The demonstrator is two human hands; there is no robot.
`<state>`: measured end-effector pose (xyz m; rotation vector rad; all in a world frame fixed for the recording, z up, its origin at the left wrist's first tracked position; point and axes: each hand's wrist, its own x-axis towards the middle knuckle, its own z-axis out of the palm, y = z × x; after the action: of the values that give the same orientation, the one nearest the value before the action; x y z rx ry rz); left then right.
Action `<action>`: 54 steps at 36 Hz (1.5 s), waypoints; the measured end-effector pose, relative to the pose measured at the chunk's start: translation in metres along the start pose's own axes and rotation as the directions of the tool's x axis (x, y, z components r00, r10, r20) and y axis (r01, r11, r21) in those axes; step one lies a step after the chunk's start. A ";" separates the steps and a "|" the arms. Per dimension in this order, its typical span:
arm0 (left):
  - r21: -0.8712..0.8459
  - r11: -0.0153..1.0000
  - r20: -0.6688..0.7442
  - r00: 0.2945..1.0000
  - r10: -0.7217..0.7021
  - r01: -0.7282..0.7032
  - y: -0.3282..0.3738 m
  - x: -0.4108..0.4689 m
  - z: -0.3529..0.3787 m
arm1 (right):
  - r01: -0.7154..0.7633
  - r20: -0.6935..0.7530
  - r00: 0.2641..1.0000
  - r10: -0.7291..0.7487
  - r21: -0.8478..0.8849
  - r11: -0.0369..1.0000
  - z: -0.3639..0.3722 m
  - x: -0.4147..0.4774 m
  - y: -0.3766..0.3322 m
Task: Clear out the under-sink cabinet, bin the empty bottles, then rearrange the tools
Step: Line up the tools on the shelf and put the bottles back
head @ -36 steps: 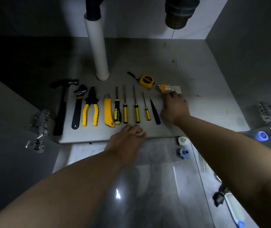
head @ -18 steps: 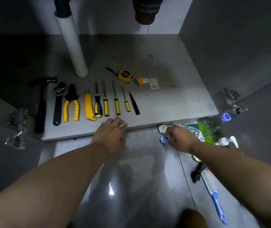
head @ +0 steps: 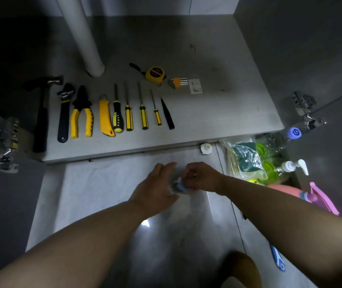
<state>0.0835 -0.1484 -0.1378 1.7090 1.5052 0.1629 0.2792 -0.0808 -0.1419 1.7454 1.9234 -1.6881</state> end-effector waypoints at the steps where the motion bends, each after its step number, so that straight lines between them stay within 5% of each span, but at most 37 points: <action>1: -0.172 0.984 0.060 0.998 -0.032 0.042 0.000 0.000 0.005 | -0.023 0.051 0.999 0.016 0.138 0.990 0.001 -0.003 -0.004; 4: -0.373 0.922 0.055 0.994 -0.093 0.106 0.004 0.000 0.011 | -0.115 0.190 0.980 0.057 0.310 0.944 0.001 -0.007 -0.010; 8: -0.394 0.900 0.023 0.981 -0.192 0.186 0.002 0.003 0.009 | -0.188 0.237 0.966 0.101 0.382 0.905 -0.005 -0.004 -0.004; 10: -0.391 0.894 0.037 0.974 -0.223 0.220 0.000 0.005 0.005 | -0.111 0.025 0.994 0.110 0.372 0.922 -0.007 0.003 0.005; 13: -0.390 0.883 0.067 0.964 -0.257 0.262 -0.005 0.006 0.001 | -0.024 -0.436 0.900 -0.006 -0.063 0.998 -0.015 0.018 0.022; 17: -0.442 0.836 0.092 0.943 -0.320 0.326 -0.007 0.001 -0.001 | -0.149 -0.619 0.785 0.000 -0.189 0.971 -0.024 0.026 0.033; 27: -0.554 0.735 0.150 0.915 -0.374 0.391 -0.010 -0.008 -0.011 | -0.199 -0.582 0.813 0.014 -0.255 0.946 -0.020 0.044 0.028; 34: -0.641 0.659 0.195 0.914 -0.356 0.393 -0.004 -0.015 -0.028 | -0.117 -0.313 0.950 0.003 -0.346 0.931 -0.016 0.018 0.013; 39: -0.728 0.588 0.217 0.932 -0.290 0.352 0.008 -0.021 -0.056 | 0.061 0.005 0.998 -0.062 0.069 0.996 -0.036 -0.011 -0.021; 43: -0.794 0.525 0.186 0.944 -0.272 0.307 0.021 -0.017 -0.086 | 0.116 -0.121 0.988 -0.098 0.145 0.983 -0.063 -0.010 -0.055; 48: -0.825 0.532 0.038 0.959 -0.279 0.188 0.017 -0.007 -0.112 | 0.150 -0.421 0.890 -0.175 -0.093 0.984 -0.097 0.014 -0.089; 54: -0.848 0.521 -0.081 0.948 -0.308 0.097 -0.001 0.005 -0.125 | 0.085 -0.527 0.826 -0.200 -0.234 0.968 -0.113 0.050 -0.123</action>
<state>0.0106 -0.0830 -0.0597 0.7201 1.4078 0.8443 0.2378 0.0604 -0.0481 2.2189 2.3963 -1.0243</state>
